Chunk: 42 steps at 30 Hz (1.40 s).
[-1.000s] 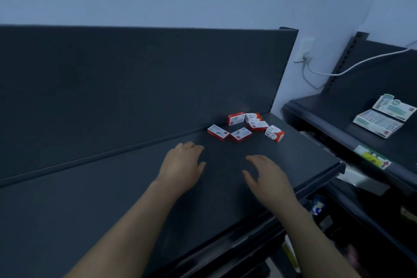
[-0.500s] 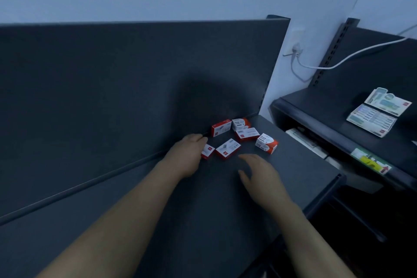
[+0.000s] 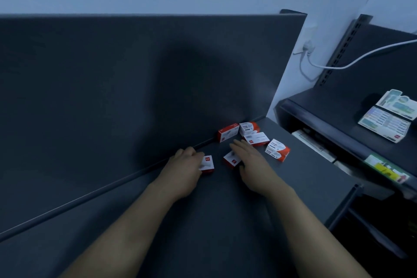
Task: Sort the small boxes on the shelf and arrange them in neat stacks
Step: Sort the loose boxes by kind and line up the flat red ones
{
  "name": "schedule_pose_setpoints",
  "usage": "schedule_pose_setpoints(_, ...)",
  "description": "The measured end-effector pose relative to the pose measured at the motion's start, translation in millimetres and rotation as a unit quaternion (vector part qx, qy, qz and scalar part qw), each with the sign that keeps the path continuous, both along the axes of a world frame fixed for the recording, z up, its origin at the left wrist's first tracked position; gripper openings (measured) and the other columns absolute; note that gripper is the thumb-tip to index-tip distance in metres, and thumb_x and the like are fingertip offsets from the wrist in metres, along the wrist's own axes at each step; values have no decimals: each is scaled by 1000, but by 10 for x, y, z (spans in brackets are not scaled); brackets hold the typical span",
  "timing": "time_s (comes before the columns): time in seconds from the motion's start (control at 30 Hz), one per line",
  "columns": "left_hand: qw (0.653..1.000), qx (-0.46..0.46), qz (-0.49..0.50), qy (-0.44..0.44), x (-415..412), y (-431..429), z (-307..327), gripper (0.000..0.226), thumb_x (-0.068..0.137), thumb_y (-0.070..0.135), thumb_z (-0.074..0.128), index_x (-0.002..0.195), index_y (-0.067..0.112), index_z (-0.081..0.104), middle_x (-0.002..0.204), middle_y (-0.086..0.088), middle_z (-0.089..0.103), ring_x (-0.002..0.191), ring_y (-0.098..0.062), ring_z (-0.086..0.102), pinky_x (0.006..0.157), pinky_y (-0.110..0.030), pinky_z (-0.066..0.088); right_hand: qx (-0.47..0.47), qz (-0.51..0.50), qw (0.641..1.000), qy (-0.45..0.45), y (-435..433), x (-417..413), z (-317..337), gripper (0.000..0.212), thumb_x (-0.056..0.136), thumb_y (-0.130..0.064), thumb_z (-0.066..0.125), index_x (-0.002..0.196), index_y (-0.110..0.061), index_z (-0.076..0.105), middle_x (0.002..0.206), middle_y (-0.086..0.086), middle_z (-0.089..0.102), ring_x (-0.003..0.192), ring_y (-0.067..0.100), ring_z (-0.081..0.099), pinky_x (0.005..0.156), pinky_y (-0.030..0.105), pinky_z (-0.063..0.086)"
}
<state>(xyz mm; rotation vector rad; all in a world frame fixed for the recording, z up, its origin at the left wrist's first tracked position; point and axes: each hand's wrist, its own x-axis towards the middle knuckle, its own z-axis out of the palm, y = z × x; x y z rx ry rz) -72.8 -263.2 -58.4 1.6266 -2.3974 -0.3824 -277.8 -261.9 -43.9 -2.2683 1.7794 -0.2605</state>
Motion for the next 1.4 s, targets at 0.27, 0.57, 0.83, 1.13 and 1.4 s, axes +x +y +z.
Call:
schedule_pose_setpoints(0.27, 996, -2, 45, 71, 272, 425, 75, 31, 95, 28, 50, 125, 21, 47, 123, 2, 41, 108, -16, 41, 90, -30, 42, 16, -13, 1000, -4, 48, 193, -17, 44, 90, -22, 56, 133, -18, 48, 129, 3, 47, 119, 18, 42, 98, 27, 36)
schedule_pose_setpoints(0.57, 983, -51, 119, 127, 683, 1333, 177, 37, 91, 28, 57, 126, 26, 48, 117, 7, 44, 109, -13, 43, 88, -25, 40, -14, 31, 985, -169, 858, 681, 91, 39, 83, -21, 67, 120, -25, 55, 113, -13, 42, 90, 5, 52, 79, 18, 42)
schedule_pose_setpoints(0.83, 955, -75, 249, 141, 1251, 2574, 203, 47, 88, 29, 62, 132, 28, 46, 111, 12, 42, 111, -11, 44, 83, -16, 33, -1, 124, 963, -241, 1684, 1349, 164, 30, 77, -18, 69, 101, -31, 58, 105, -19, 48, 91, -10, 50, 67, 6, 41)
schedule_pose_setpoints(1.13, 907, -103, 389, 122, 2082, 3929, 265, 46, 86, 28, 64, 129, 28, 49, 111, 9, 46, 107, -14, 47, 80, -20, 37, 32, 255, 925, -280, 2601, 2446, 229, 29, 76, -12, 71, 96, -30, 61, 100, -14, 51, 84, -1, 53, 66, 11, 44)
schedule_pose_setpoints(1.4, 852, -120, 501, 89, 3105, 5368, 429, 50, 85, 28, 64, 133, 26, 49, 123, 5, 47, 115, -17, 46, 89, -28, 42, 65, 346, 892, -285, 3618, 3823, 409, 28, 78, -15, 69, 97, -34, 60, 103, -16, 50, 87, -11, 49, 58, 8, 42)
